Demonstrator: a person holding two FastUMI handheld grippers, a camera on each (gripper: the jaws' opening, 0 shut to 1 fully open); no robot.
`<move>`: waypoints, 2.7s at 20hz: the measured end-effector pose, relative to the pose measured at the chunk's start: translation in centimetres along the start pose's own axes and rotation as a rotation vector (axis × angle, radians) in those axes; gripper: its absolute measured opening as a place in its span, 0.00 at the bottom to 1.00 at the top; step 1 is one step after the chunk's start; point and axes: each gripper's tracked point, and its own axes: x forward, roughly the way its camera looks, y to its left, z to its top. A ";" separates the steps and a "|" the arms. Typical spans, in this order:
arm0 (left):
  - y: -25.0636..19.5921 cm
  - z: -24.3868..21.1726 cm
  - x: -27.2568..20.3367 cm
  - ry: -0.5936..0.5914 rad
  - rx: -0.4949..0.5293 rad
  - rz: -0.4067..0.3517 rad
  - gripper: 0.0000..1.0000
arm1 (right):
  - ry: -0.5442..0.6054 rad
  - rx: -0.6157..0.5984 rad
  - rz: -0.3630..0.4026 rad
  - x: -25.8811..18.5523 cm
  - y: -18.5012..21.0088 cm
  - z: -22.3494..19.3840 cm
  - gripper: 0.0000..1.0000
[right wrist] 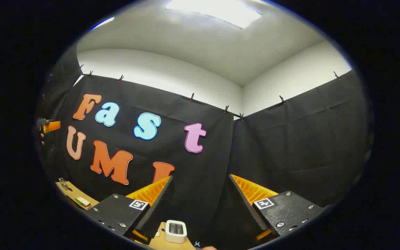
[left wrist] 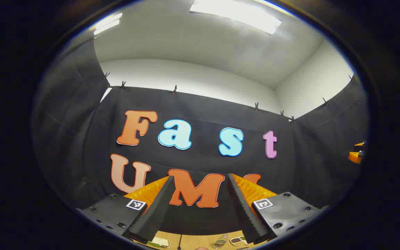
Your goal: First push the handle of the pot to place it horizontally, then grasp the pot with both hands and set it on the induction cooktop.
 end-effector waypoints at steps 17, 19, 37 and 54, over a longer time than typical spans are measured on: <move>-4.0 0.0 -2.9 0.034 0.062 0.028 0.96 | -0.019 0.032 0.056 0.5 -2.9 -0.9 0.95; -4.4 -0.4 -3.0 0.043 0.062 0.021 0.96 | -0.019 0.035 0.051 0.4 -3.3 -1.1 0.95; -12.3 -13.6 -5.3 0.371 -0.004 -0.141 0.09 | 0.017 0.026 0.014 -2.3 -6.3 -4.1 0.95; -18.7 -37.9 -20.2 1.148 -0.069 -0.149 0.08 | 0.094 0.038 0.021 -4.5 -7.9 -10.4 0.95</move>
